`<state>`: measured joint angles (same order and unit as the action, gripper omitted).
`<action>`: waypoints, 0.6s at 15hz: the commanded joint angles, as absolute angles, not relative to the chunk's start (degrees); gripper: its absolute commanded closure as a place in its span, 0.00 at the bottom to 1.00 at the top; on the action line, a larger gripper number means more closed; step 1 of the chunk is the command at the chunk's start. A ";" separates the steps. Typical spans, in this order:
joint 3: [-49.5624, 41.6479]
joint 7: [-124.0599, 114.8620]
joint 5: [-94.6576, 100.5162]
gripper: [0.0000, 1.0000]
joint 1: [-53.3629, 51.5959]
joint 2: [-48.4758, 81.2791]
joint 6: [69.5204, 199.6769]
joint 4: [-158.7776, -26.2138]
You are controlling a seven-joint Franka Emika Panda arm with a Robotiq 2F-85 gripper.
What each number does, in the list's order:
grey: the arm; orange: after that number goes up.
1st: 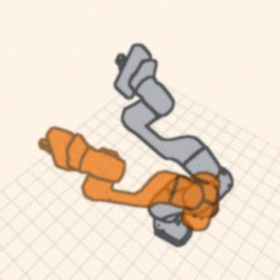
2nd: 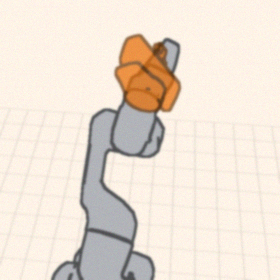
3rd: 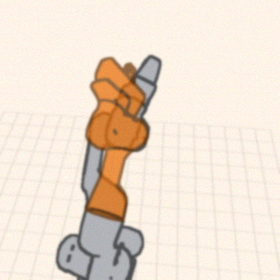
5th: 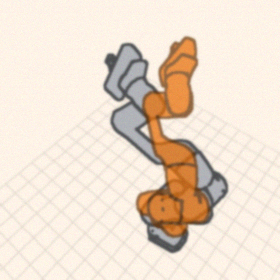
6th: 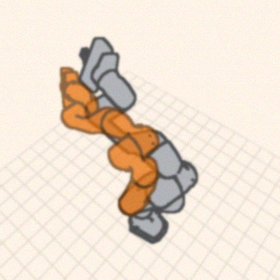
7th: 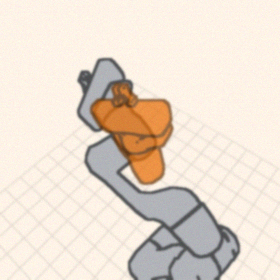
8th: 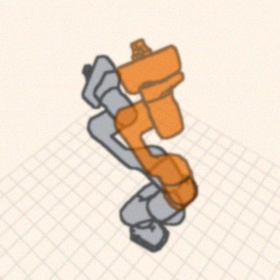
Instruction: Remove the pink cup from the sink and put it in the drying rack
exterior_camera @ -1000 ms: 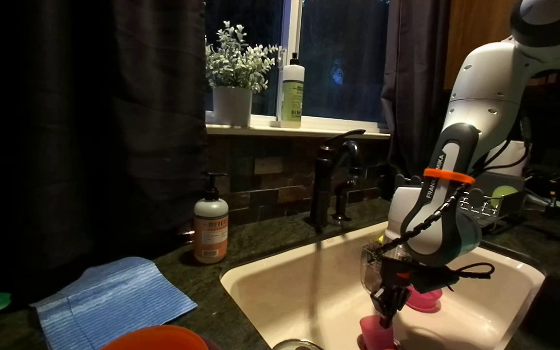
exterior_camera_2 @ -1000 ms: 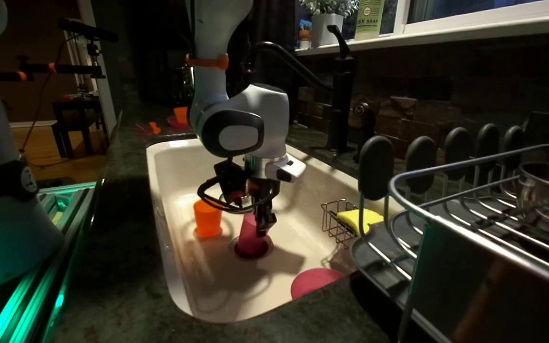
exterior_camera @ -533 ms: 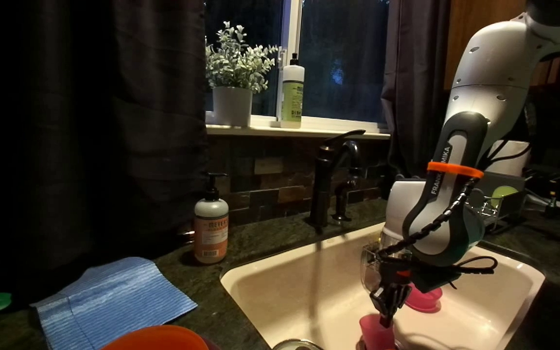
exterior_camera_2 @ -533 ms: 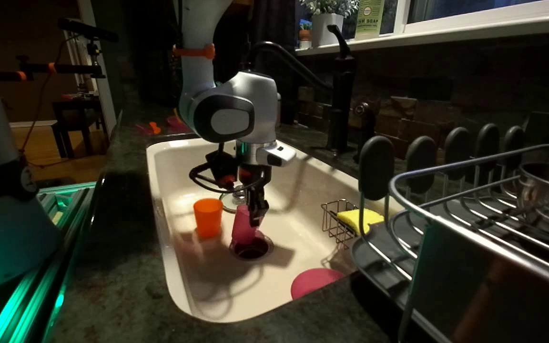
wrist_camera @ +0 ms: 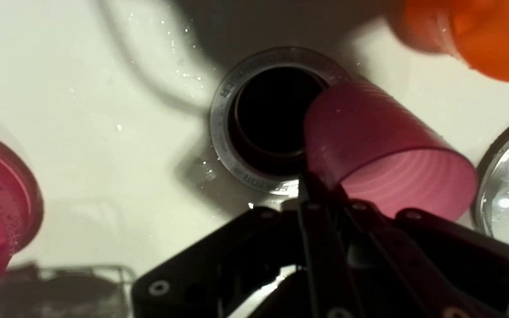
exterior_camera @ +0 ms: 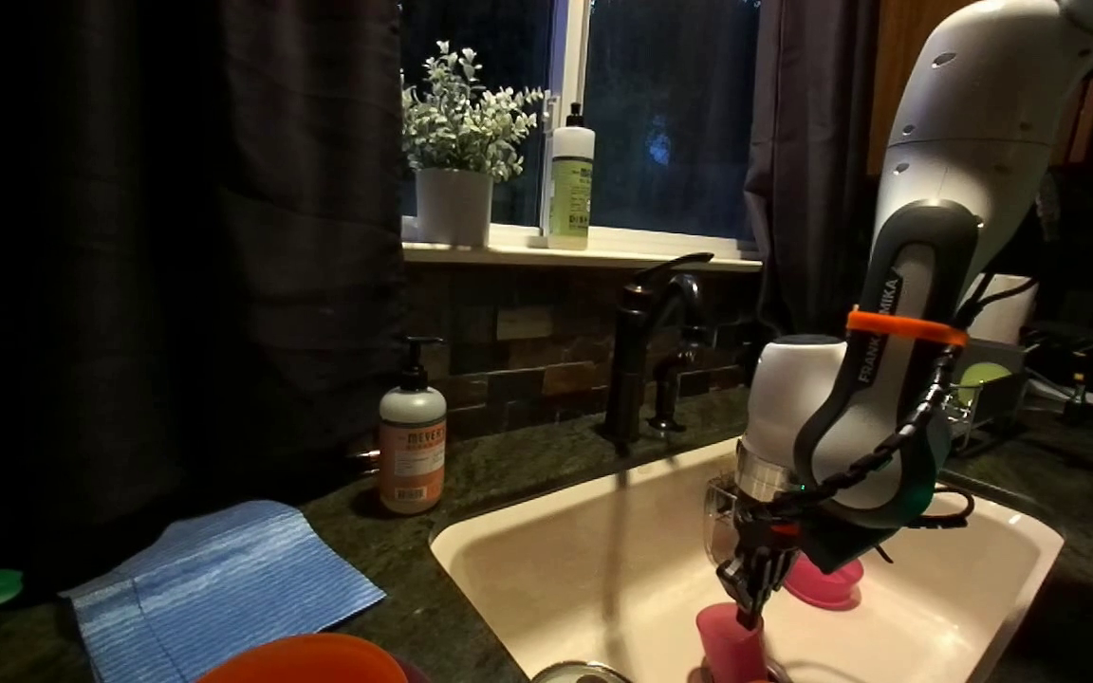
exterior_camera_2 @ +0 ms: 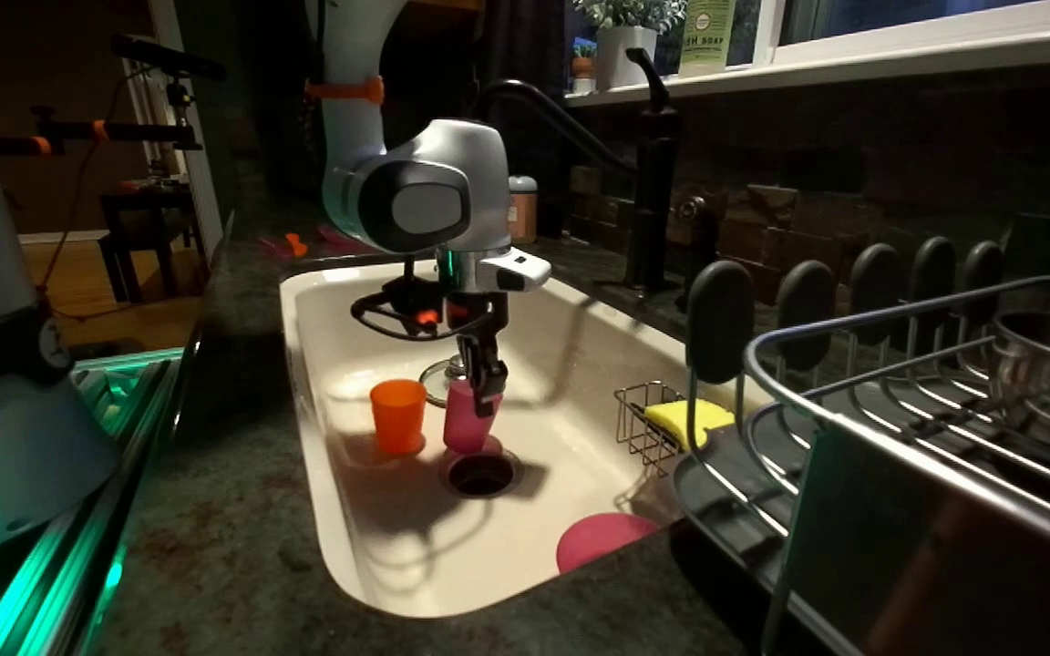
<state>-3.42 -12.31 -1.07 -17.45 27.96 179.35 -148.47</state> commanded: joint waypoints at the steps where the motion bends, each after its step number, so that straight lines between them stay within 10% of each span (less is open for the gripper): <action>1: -10.62 -14.38 -2.32 0.99 -25.29 25.72 182.82 -151.14; 9: -23.98 -13.77 -10.26 0.99 -39.30 24.57 188.95 -153.75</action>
